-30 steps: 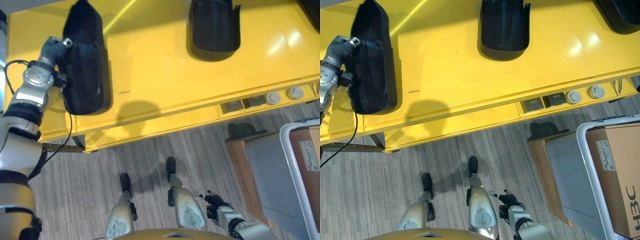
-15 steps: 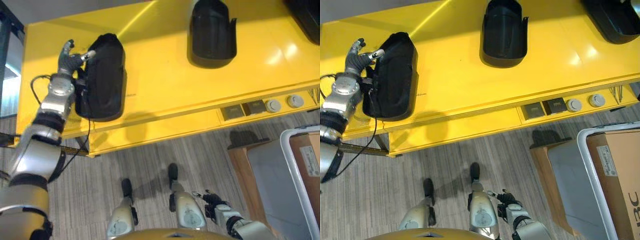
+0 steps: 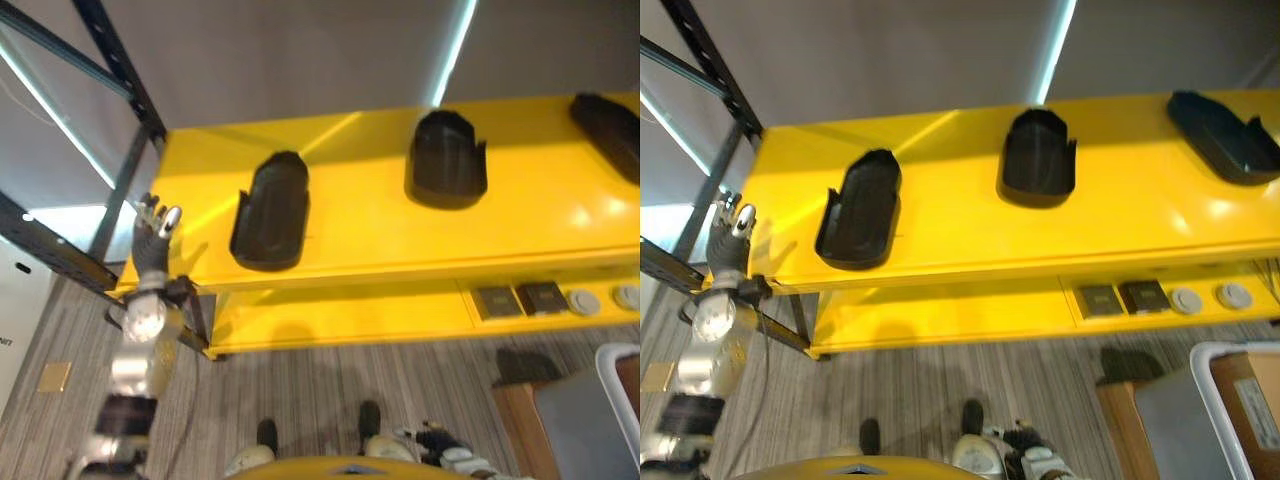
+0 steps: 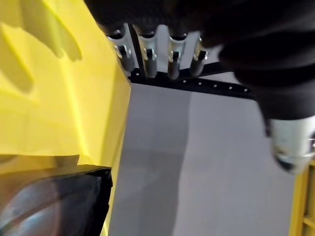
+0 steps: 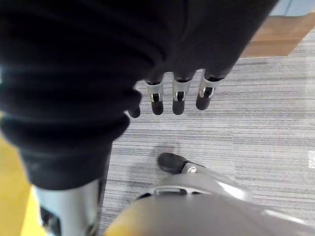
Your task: Move parts from the plastic box to the shelf.
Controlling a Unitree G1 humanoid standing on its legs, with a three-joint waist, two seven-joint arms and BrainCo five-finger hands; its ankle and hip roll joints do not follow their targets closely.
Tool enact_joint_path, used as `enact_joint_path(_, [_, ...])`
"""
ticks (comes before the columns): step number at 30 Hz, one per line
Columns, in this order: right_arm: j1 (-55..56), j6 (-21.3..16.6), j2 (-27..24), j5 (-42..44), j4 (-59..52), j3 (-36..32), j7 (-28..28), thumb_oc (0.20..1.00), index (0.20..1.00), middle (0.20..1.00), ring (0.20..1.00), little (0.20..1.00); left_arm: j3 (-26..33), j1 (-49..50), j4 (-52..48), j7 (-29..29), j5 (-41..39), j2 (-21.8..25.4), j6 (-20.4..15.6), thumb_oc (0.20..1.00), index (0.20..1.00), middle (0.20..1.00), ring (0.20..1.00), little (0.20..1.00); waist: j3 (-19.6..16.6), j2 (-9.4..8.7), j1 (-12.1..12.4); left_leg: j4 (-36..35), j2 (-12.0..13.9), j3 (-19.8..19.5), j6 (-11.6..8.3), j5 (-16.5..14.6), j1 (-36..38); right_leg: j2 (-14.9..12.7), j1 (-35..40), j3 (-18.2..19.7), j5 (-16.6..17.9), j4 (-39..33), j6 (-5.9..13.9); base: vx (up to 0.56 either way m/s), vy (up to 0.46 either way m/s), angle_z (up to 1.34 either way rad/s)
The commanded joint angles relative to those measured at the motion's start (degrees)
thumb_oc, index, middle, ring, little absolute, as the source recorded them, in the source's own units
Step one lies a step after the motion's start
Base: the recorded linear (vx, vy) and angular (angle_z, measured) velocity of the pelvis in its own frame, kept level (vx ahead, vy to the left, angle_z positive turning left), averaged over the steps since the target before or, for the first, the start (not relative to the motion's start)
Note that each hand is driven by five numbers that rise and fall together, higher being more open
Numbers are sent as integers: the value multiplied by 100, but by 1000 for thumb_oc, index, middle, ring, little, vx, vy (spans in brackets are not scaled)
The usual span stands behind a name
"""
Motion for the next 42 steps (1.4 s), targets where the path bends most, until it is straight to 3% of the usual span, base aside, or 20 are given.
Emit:
enact_joint_path(1, [-152, -67, 223, -232, 348, -27, 60, 1000, 1000, 1000, 1000, 1000, 42, 163, -662, -640, 205, -41, -453, 501, 501, 501, 501, 501, -6, -268, 48, -6, -55, -59, 104, -59, -86, -297, 374, -54, -365, 16, 233, 24, 40, 1])
enact_joint_path(2, [-95, -80, 274, -206, 343, -12, 82, 1000, 1000, 1000, 1000, 1000, -76, 338, -773, -873, 94, -99, -490, 200, 200, 200, 200, 200, -44, -306, 74, -6, -66, -73, 116, -79, -52, -315, 424, -63, -368, 18, 236, 4, 47, 6])
enact_joint_path(8, [-77, -189, 490, -454, 264, 275, 212, 1000, 1000, 1000, 1000, 1000, -1217, 933, -1087, -2002, -301, 183, -242, 200, 200, 200, 200, 200, -113, -489, 207, 23, -171, -246, 167, -118, -28, -400, 582, -241, -397, 99, 289, -8, 24, 21])
enact_joint_path(13, [-116, -197, 550, -579, 274, 383, 172, 1000, 1000, 1000, 1000, 1000, -1504, 1166, -1042, -2244, -428, 428, -75, 200, 200, 200, 200, 200, -152, -505, 215, -6, -188, -194, 196, -138, 26, -392, 586, -203, -377, 78, 299, -2, 16, 2])
enact_joint_path(21, [85, -228, 482, -364, 121, 328, 102, 1000, 1000, 1000, 1000, 1000, -1450, 861, -791, -2094, -332, 500, -92, 200, 200, 200, 200, 200, -120, -555, -25, -6, -133, 2, 169, -150, -20, -331, 407, 24, -311, 34, 284, -20, 0, -11])
enact_joint_path(28, [157, -349, 342, -93, -339, 279, -30, 1000, 1000, 1000, 1000, 1000, -1106, -262, 89, -1472, -37, 385, -422, 200, 200, 200, 200, 200, 292, -585, -311, -6, -17, 283, 111, 13, -451, -260, -268, 313, -45, 16, 310, -123, -5, -23])
enact_joint_path(42, [13, -393, 326, 77, -436, 353, -165, 1000, 1000, 1000, 1000, 1000, -787, -1339, 1040, -697, -23, 281, -662, 200, 200, 200, 200, 200, 718, -617, -489, -6, -22, 333, 71, 232, -1021, -245, -860, 429, 138, 16, 305, -30, -4, -10])
